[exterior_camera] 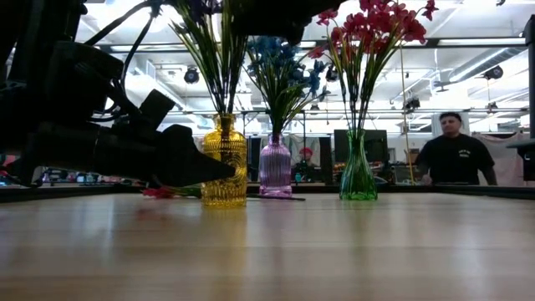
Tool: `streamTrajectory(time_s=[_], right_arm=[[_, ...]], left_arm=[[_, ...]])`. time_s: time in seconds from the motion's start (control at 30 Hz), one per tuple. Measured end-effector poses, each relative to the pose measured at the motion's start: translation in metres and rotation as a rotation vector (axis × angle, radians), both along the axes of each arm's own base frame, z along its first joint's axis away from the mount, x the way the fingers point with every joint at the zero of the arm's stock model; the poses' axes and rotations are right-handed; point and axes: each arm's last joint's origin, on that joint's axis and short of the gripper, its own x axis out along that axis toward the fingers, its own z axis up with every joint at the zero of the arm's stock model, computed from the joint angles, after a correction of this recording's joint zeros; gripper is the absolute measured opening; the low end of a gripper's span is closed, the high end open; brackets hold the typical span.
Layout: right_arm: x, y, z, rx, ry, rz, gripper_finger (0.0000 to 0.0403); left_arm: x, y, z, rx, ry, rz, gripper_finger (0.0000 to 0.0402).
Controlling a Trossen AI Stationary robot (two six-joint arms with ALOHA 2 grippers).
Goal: Sort flowers into vase by color
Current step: Put the violet flowers into the yellow vase
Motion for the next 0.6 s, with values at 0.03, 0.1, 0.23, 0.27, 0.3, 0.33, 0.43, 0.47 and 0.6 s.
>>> streamTrajectory(time_s=[0.03, 0.1, 0.23, 0.27, 0.3, 0.33, 0.43, 0.47, 0.6], right_arm=[[0.0, 0.0, 0.0, 0.0, 0.0, 0.0, 0.0039], [0.0004, -0.0001, -0.0002, -0.003, -0.002, 0.0, 0.0019], [0.0014, -0.0006, 0.0008, -0.001, -0.019, -0.001, 0.0016], [0.0016, -0.0009, 0.0012, -0.001, -0.023, -0.002, 0.0015], [0.0016, -0.0011, 0.0014, -0.001, -0.025, -0.003, 0.0015], [0.0017, -0.0021, 0.0014, 0.0, -0.025, -0.005, 0.0015], [0.0019, -0.0039, 0.0012, 0.001, -0.024, -0.01, 0.0014], [0.0019, -0.0043, 0.0012, 0.002, -0.024, -0.011, 0.0014], [0.002, -0.0042, 0.0011, 0.003, -0.024, -0.01, 0.0014]], left_arm=[[0.0, 0.0, 0.0, 0.0, 0.0, 0.0, 0.0276], [0.0, 0.0, 0.0, 0.0, 0.0, 0.0, 0.0276], [0.0, -0.0001, 0.0, 0.0, 0.001, -0.003, 0.0276], [0.0001, -0.0001, -0.0001, -0.001, 0.001, -0.004, 0.0276], [0.0001, -0.0001, -0.0001, -0.001, 0.001, -0.004, 0.0276], [0.0001, -0.0001, -0.0001, -0.001, 0.001, -0.005, 0.0276], [0.0001, -0.0002, -0.0001, -0.001, 0.001, -0.007, 0.0276], [0.0001, -0.0002, -0.0001, -0.001, 0.001, -0.008, 0.0276], [0.0001, -0.0002, -0.0001, -0.001, 0.001, -0.008, 0.0276]])
